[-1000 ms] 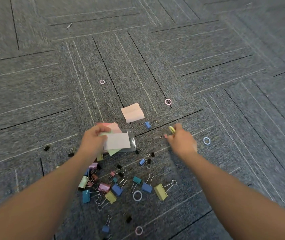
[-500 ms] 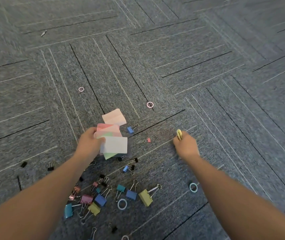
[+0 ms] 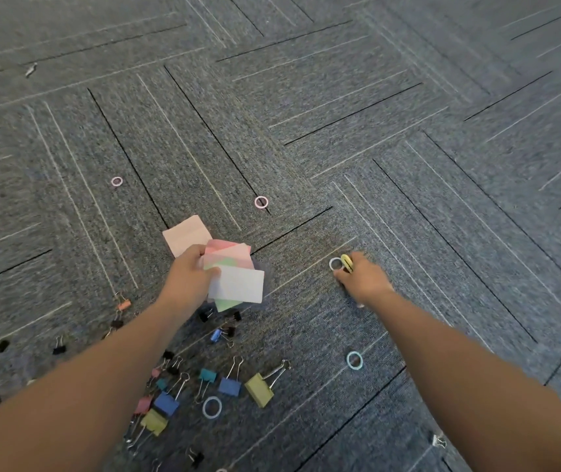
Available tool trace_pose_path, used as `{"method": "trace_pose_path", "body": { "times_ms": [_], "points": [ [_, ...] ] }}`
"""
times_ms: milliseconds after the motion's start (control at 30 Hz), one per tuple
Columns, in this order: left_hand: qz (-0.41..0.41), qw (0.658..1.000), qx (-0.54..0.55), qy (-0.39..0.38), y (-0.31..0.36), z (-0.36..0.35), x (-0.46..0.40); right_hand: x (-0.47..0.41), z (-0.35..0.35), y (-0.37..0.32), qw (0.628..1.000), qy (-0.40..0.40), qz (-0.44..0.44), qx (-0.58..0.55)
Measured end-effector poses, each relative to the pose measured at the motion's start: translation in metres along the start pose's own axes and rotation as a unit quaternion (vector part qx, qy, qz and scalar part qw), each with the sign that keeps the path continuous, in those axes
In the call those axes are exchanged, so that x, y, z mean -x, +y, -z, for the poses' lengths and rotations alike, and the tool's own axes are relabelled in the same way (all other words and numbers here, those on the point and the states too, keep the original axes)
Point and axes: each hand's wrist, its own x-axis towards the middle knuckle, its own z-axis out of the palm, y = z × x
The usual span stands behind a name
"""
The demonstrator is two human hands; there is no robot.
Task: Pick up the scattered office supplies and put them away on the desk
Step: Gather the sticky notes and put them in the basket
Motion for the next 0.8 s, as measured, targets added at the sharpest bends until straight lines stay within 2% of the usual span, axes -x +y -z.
{"method": "trace_pose_path", "body": {
  "times_ms": [133, 267, 467, 633, 733, 800],
  "points": [
    [0.014, 1.0, 0.01, -0.005, -0.003, -0.003, 0.003, -0.008, 0.001, -0.007, 0.999, 0.018, 0.035, -0.022],
    [0.008, 1.0, 0.009, -0.005, -0.003, -0.003, 0.009, -0.008, -0.006, -0.012, 0.999, -0.017, 0.028, -0.002],
    [0.001, 1.0, -0.009, -0.005, -0.004, 0.001, 0.014, 0.008, 0.009, -0.012, 0.984, -0.134, 0.09, 0.074],
    [-0.014, 0.997, -0.076, -0.03, 0.006, -0.007, 0.025, 0.057, 0.01, 0.034, 0.964, -0.197, 0.139, 0.114],
    [-0.033, 0.995, -0.082, -0.055, 0.013, -0.026, 0.033, 0.079, -0.001, 0.072, 0.953, -0.186, 0.151, 0.188],
    [-0.045, 0.992, -0.092, -0.075, 0.014, -0.039, 0.037, 0.087, -0.013, 0.086, 0.952, -0.17, 0.16, 0.196]
  ]
}}
